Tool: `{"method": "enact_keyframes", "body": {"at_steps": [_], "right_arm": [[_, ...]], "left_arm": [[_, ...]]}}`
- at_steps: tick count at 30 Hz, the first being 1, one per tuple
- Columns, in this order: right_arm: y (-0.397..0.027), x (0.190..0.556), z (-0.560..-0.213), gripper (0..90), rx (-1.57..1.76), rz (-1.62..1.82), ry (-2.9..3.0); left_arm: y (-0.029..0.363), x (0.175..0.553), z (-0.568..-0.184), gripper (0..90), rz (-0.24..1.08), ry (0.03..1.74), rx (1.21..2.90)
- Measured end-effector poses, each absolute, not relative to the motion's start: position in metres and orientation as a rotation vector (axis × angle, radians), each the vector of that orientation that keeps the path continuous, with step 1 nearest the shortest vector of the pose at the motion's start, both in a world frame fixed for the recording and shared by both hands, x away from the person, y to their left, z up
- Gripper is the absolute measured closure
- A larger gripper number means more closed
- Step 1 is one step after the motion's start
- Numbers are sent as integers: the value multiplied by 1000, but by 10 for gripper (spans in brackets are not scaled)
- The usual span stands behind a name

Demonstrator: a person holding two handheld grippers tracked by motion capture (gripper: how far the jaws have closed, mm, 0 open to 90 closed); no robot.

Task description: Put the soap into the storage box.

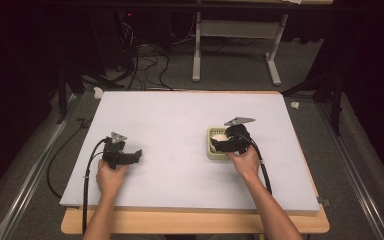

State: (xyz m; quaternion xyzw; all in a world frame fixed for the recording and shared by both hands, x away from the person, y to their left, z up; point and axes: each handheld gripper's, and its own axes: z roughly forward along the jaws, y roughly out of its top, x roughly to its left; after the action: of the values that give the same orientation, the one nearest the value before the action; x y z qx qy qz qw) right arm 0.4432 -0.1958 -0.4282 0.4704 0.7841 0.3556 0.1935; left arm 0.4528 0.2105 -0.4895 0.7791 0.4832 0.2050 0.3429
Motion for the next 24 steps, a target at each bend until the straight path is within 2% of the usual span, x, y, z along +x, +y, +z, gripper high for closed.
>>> {"method": "enact_keyframes", "body": {"at_steps": [24], "right_arm": [[-227, 434, -414, 247, 1358, 1045, 2100]], "left_arm": [[210, 453, -490, 153, 537, 1256, 2025]]}}
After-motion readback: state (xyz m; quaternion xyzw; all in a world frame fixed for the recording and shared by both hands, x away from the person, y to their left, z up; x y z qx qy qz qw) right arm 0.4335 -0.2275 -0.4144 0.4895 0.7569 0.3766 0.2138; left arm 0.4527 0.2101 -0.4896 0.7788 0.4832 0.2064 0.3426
